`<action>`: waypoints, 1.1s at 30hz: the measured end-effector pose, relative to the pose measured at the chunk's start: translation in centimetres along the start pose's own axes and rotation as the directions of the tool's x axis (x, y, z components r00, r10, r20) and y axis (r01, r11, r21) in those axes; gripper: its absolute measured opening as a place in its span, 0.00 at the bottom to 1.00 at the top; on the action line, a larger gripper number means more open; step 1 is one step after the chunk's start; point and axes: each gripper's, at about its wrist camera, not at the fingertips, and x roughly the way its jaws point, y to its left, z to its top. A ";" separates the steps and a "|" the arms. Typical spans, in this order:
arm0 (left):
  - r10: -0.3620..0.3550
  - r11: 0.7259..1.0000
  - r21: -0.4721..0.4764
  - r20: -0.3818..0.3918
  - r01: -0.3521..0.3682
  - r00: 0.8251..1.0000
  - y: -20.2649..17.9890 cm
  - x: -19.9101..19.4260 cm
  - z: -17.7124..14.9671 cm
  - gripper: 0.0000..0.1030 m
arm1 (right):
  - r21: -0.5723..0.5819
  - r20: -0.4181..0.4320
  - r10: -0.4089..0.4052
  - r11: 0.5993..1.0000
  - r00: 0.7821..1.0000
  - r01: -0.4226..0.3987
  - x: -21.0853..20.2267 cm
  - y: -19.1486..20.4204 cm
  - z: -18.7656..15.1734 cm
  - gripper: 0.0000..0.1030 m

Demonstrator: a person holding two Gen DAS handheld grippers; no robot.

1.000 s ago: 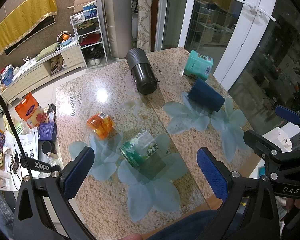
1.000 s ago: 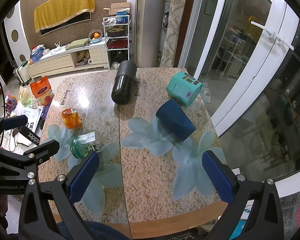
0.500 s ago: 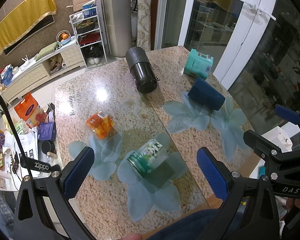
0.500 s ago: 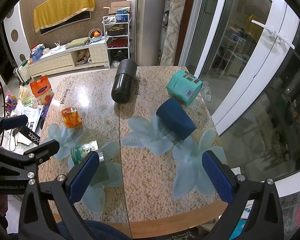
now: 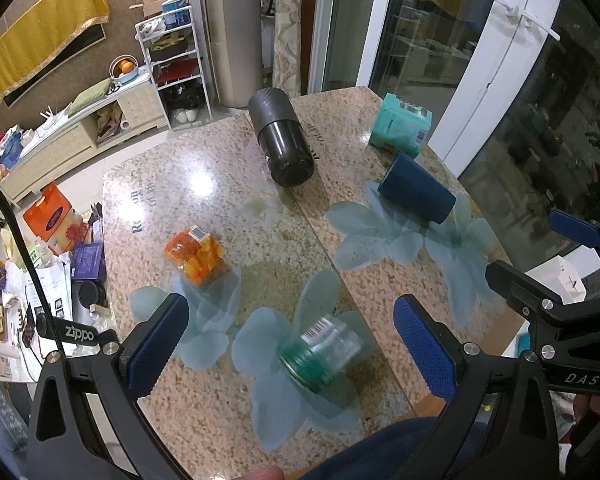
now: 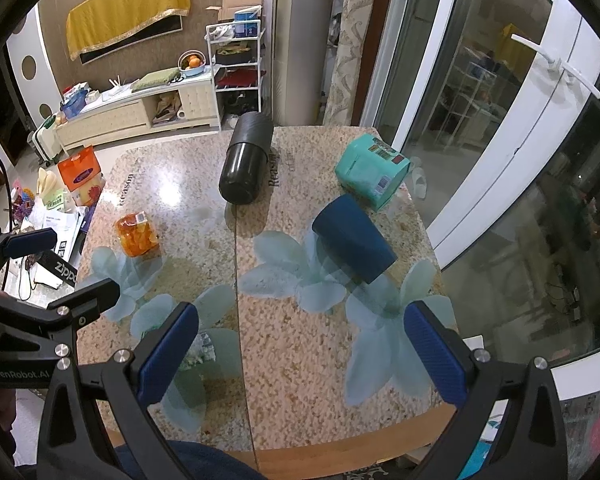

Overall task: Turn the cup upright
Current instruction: 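Move the right gripper to the sideways blue cup and close on it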

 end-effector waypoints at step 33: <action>-0.025 0.993 -0.119 -0.216 -0.001 0.976 -0.6 11.0 2.5 1.00 | -0.230 -0.252 0.016 0.970 0.968 -0.076 12.2 -6.4 6.9 1.00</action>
